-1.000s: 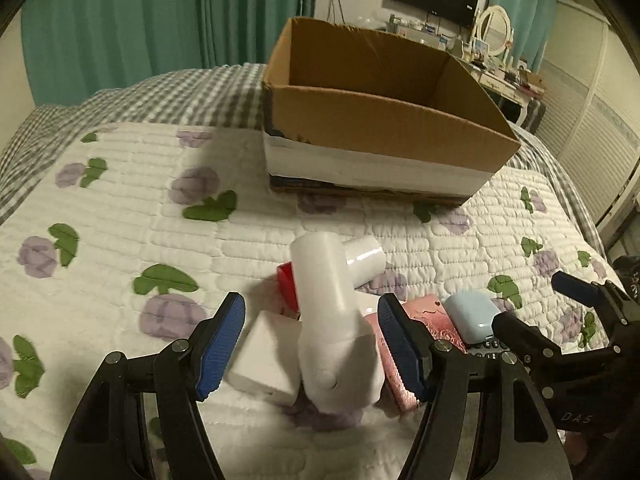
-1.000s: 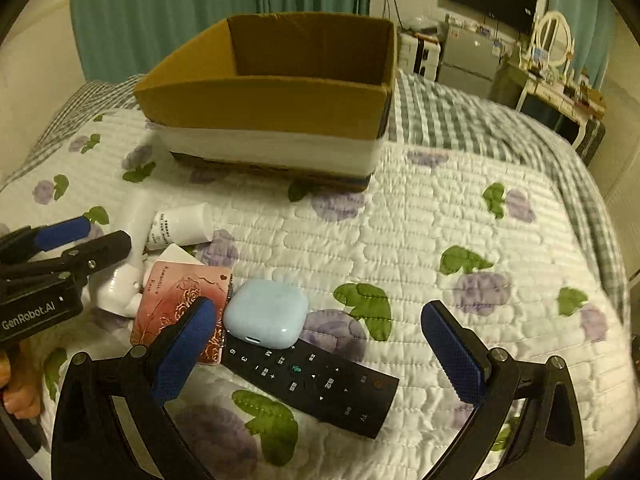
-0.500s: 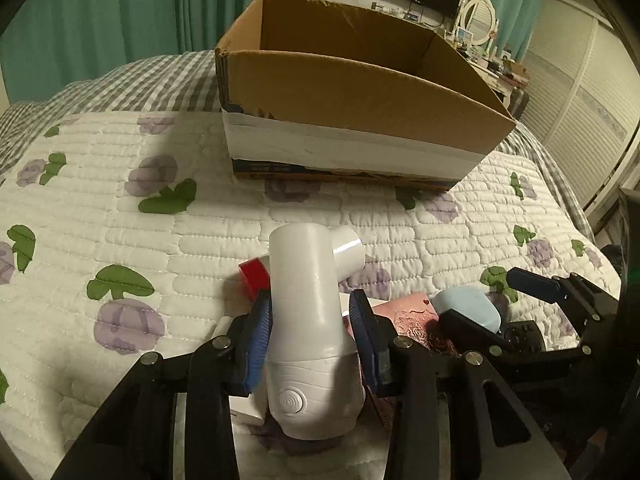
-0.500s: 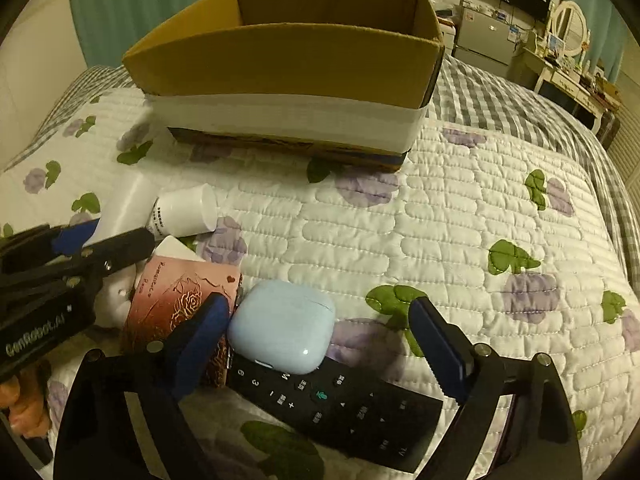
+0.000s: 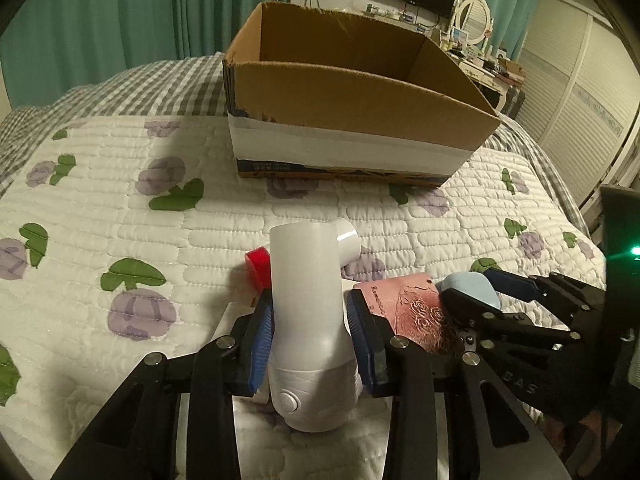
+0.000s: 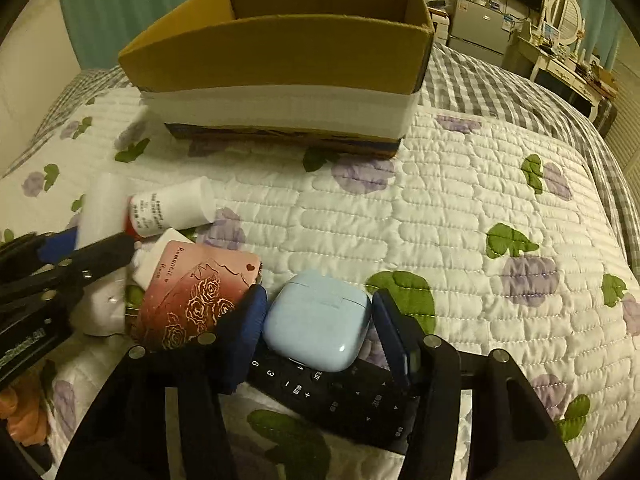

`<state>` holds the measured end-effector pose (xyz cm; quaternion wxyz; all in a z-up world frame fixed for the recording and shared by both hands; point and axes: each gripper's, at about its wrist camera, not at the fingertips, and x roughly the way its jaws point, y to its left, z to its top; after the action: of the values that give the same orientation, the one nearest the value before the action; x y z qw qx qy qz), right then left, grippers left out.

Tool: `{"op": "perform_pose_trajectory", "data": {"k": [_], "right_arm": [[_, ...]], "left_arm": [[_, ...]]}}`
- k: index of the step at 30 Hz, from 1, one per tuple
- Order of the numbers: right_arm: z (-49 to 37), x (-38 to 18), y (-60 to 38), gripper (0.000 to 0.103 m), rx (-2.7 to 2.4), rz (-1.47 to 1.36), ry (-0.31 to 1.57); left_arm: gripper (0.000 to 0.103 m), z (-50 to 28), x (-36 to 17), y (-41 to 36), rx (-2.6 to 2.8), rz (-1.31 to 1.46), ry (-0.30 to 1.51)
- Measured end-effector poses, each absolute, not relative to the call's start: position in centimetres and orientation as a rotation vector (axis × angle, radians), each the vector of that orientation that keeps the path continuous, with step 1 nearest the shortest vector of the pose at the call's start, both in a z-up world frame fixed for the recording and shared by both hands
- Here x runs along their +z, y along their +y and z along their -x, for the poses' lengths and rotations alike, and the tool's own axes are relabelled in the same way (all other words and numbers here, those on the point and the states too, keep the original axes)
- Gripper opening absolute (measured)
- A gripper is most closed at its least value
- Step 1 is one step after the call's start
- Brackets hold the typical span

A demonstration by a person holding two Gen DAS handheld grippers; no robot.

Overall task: Organize rigid objects
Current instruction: 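Grasp the white bottle with the left tool while the right grasps the blue earbud case, then carry the white bottle and blue earbud case over the cardboard box with both tools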

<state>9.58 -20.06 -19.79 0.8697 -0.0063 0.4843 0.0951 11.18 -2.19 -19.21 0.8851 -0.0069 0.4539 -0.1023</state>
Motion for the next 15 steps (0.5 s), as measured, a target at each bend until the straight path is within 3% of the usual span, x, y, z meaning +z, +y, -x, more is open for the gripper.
{"op": "perform_pose_trajectory", "data": {"k": [5, 15], "right_arm": [[-9.8, -20.6, -19.9, 0.055, 0.195, 0.034, 1.011], [-7.1, -15.6, -23.2, 0.055, 0.144, -0.048, 0.897]], "left_arm": [[0.035, -10.8, -18.5, -2.2, -0.202, 0.009, 0.928], [0.033, -9.4, -15.4, -1.5, -0.189, 0.013, 0.872]]}}
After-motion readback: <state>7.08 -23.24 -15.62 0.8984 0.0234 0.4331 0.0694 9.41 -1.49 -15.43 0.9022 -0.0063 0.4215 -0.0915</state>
